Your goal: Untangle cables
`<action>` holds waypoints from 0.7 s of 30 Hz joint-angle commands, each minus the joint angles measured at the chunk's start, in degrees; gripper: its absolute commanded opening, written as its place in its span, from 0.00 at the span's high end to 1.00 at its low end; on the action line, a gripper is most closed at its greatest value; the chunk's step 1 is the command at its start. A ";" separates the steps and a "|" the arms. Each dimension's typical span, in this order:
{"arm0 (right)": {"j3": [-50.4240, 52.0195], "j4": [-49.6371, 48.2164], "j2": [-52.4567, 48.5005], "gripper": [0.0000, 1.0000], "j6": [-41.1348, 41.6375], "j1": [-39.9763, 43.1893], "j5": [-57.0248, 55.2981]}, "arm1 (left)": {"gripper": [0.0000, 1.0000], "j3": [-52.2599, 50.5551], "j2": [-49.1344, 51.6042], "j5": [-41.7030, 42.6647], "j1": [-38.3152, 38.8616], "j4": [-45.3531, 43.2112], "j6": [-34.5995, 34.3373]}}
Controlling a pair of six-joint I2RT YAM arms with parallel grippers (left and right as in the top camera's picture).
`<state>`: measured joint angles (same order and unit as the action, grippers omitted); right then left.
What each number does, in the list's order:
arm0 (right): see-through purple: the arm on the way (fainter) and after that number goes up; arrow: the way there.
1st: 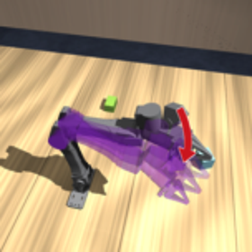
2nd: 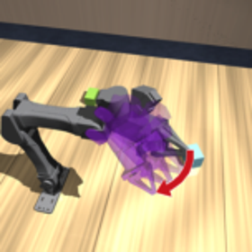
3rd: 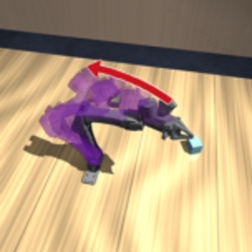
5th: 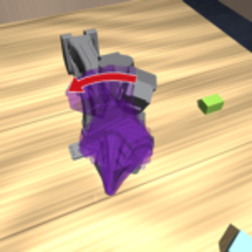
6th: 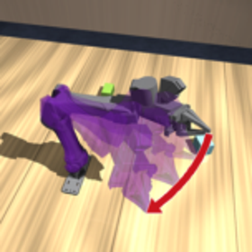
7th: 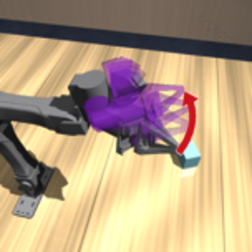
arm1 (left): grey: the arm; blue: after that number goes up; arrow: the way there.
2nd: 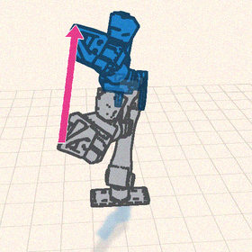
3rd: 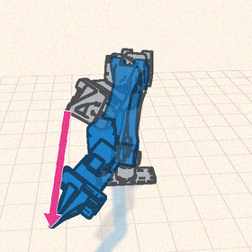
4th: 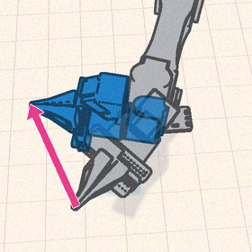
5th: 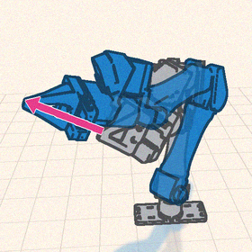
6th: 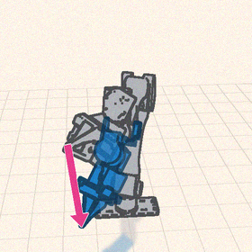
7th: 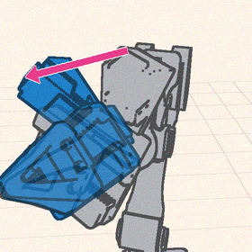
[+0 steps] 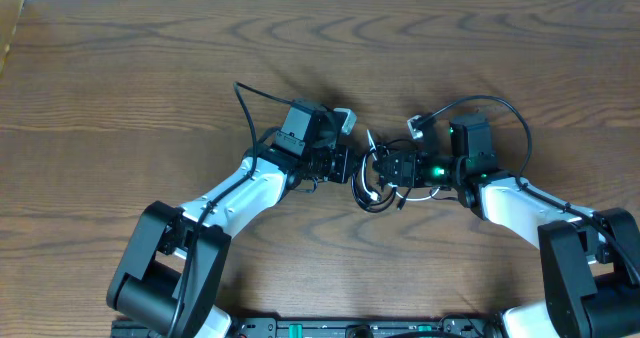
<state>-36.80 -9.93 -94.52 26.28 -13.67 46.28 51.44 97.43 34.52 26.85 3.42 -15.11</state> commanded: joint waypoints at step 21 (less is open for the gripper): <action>-0.26 -3.13 0.87 0.53 9.01 -3.32 -9.97 | 0.93 0.02 1.05 8.31 0.13 -0.98 5.05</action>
<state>-36.80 -14.48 -94.48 34.15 -15.49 41.41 51.44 97.73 40.40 26.85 2.57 -11.53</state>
